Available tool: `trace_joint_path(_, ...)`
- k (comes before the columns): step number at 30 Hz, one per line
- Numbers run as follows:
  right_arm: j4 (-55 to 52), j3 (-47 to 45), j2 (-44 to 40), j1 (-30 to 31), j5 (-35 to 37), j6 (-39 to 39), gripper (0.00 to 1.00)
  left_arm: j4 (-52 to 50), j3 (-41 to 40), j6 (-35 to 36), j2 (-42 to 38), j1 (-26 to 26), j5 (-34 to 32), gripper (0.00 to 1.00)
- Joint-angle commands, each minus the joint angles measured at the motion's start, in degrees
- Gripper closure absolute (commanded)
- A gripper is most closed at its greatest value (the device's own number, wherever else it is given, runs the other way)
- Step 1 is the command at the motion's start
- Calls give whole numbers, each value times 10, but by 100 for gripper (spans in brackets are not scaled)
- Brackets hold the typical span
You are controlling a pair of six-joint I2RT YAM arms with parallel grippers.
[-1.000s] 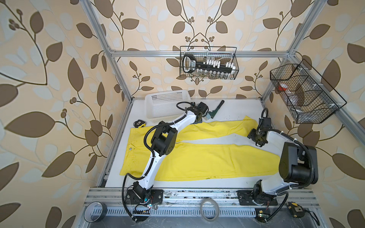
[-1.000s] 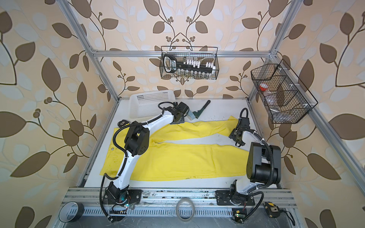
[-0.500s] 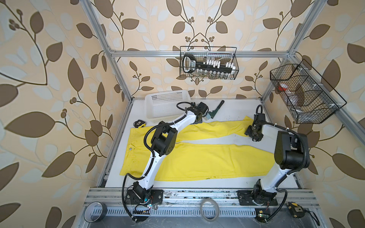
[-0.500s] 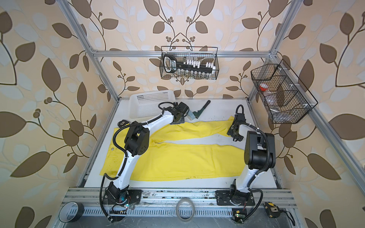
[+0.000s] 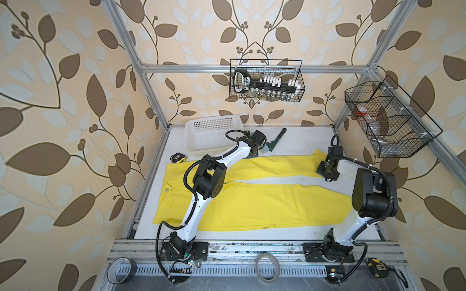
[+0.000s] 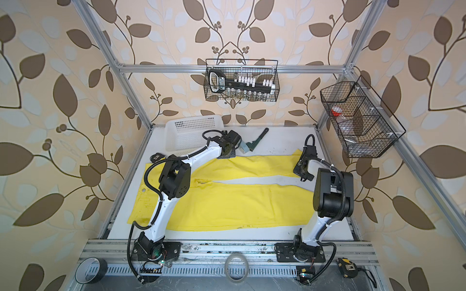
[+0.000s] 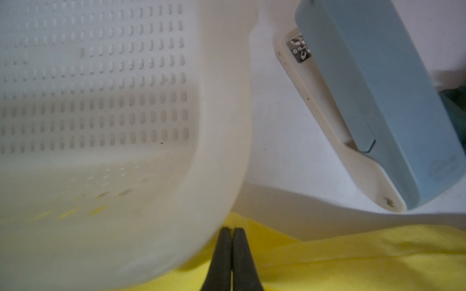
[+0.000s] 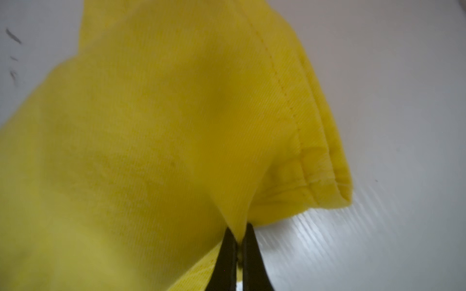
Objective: Fold and stack the trousers
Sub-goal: Smooth out the trousers at the center of the table.
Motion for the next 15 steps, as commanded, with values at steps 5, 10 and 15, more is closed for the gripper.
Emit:
trace_joint_path(5,-58,-37,-139,-27,39,5,100,-7,20,14,-16,-5,-6,100)
trace_joint_path(10,-57,-75,-180,-52,53,-10,100,-1,20,15,-12,-5,26,100)
trace_joint_path(15,-36,-100,-146,-58,15,-1,91,4,20,24,-6,-7,69,94)
